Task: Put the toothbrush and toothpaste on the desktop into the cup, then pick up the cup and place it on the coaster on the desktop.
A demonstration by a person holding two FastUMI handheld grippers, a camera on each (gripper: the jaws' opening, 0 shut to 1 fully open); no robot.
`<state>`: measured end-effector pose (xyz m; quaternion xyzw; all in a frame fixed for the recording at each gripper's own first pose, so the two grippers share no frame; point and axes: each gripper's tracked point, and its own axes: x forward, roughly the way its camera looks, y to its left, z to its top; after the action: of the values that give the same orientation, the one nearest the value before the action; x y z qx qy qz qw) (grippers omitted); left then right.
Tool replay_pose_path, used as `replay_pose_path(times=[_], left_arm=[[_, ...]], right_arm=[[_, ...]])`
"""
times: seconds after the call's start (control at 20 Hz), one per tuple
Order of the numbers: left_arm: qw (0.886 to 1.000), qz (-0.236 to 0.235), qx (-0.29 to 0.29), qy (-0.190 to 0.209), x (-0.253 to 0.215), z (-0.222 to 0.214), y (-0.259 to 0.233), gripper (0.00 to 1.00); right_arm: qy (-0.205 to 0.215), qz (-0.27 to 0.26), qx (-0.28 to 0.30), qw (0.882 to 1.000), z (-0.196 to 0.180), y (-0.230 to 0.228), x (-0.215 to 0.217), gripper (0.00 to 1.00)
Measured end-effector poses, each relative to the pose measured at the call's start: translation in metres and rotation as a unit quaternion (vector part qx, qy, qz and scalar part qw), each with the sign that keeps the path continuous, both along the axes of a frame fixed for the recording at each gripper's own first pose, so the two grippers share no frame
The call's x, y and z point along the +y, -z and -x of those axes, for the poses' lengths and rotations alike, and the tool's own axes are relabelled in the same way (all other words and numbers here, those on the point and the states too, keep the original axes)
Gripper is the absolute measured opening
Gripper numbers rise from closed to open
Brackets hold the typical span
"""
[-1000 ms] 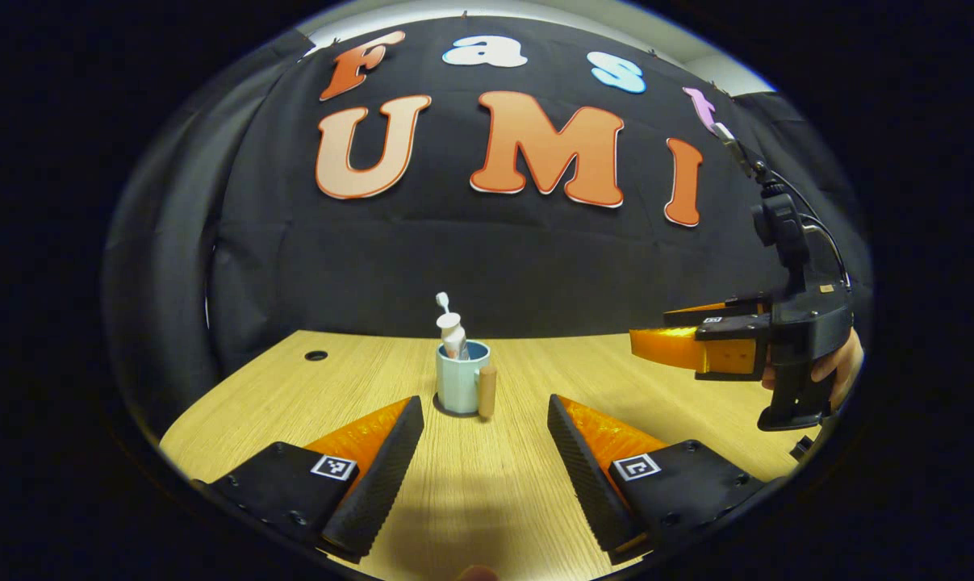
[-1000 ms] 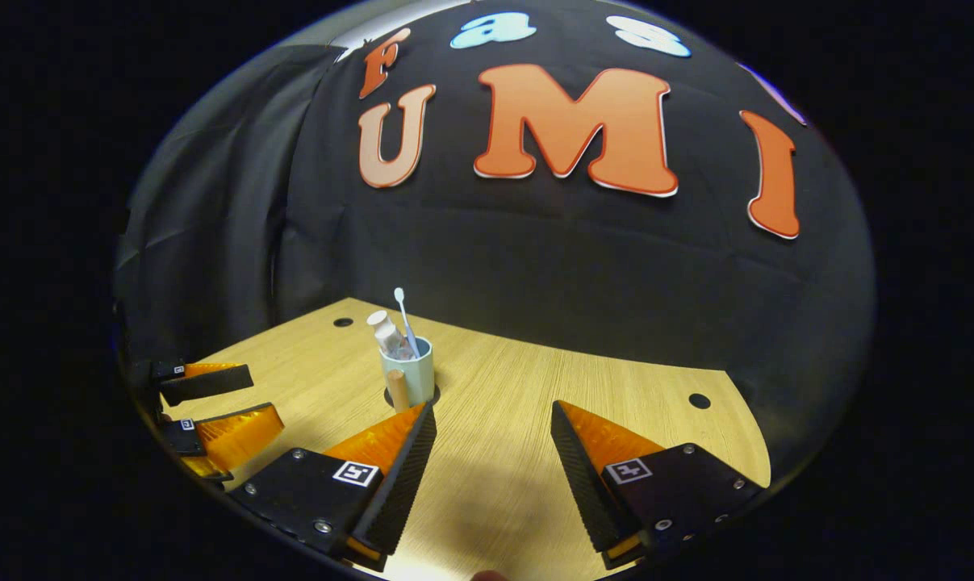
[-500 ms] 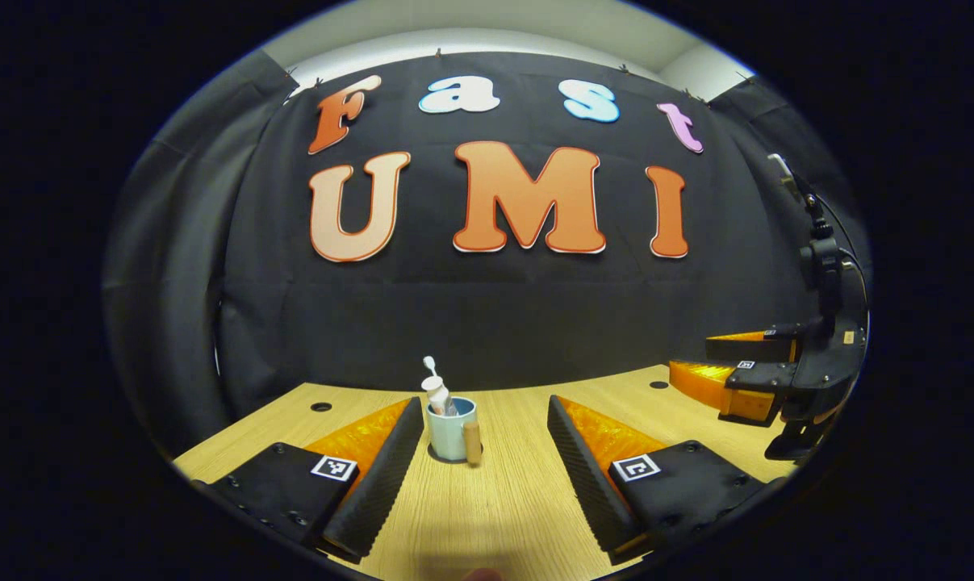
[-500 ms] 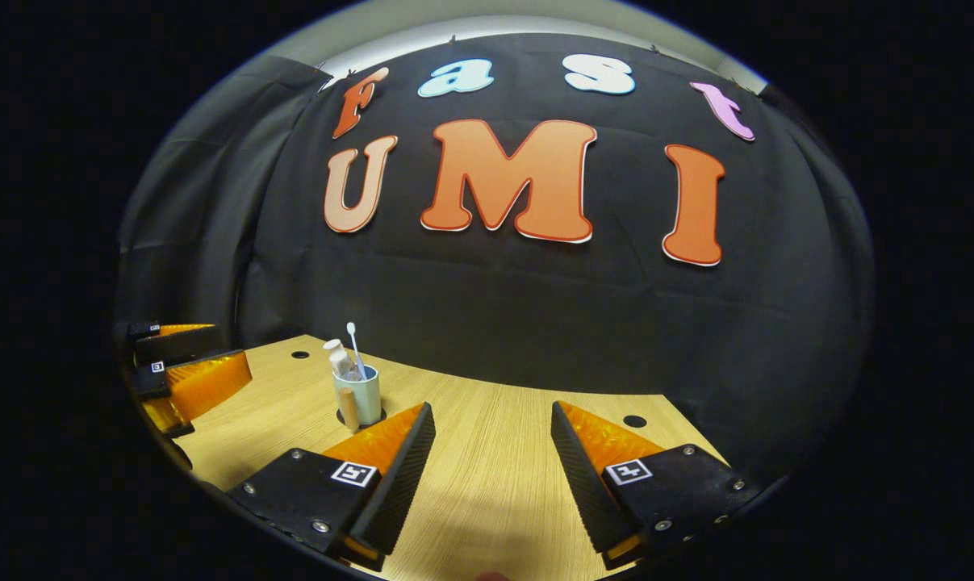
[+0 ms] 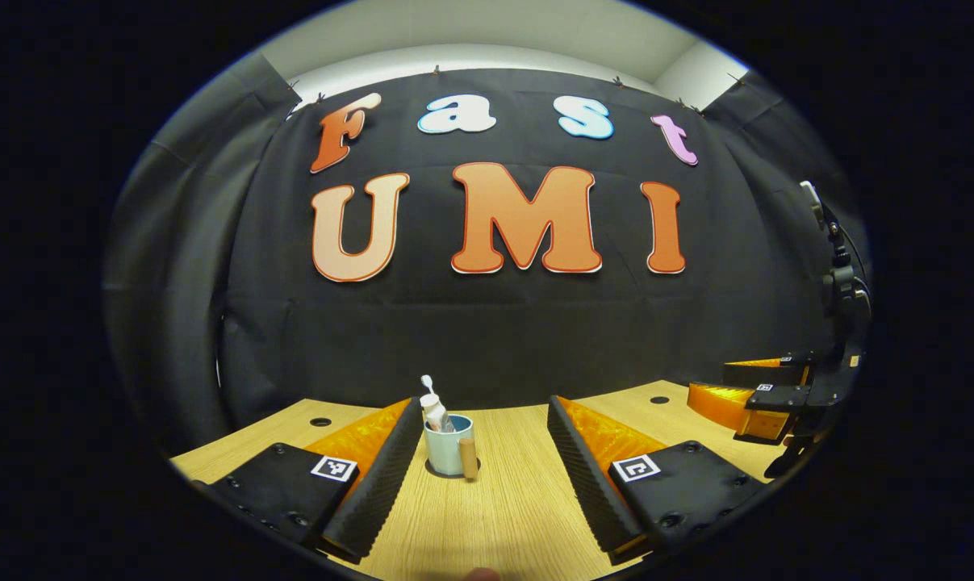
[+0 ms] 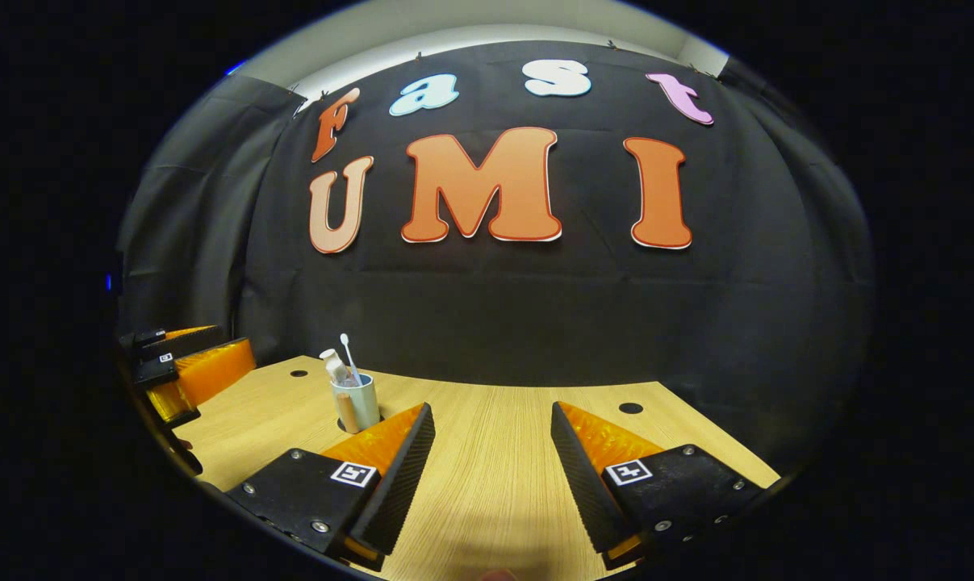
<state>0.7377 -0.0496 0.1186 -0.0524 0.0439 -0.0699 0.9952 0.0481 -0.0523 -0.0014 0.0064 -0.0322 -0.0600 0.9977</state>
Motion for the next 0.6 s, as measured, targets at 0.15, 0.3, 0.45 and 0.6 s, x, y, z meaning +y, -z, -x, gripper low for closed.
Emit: replay_pose_path(times=[0.15,0.3,0.45,0.6], left_arm=[[1.0,0.001,-0.005,-0.003,0.0009,0.0005,-0.0027,0.99],[1.0,0.004,-0.006,-0.004,0.0015,0.0009,-0.0033,0.99],[1.0,0.002,-0.007,-0.005,0.0013,-0.0003,-0.002,0.99],[1.0,0.016,-0.008,-0.004,0.0006,-0.0006,-0.0036,0.99]], right_arm=[[0.003,0.003,-0.004,1.0,0.0003,0.0009,-0.0011,0.88],[0.0,0.006,-0.005,1.0,0.0017,0.0014,0.0,0.88],[-0.001,0.009,-0.007,1.0,0.0018,0.0009,0.0012,0.88],[0.01,0.017,-0.003,1.0,-0.0016,0.006,-0.0001,0.88]])
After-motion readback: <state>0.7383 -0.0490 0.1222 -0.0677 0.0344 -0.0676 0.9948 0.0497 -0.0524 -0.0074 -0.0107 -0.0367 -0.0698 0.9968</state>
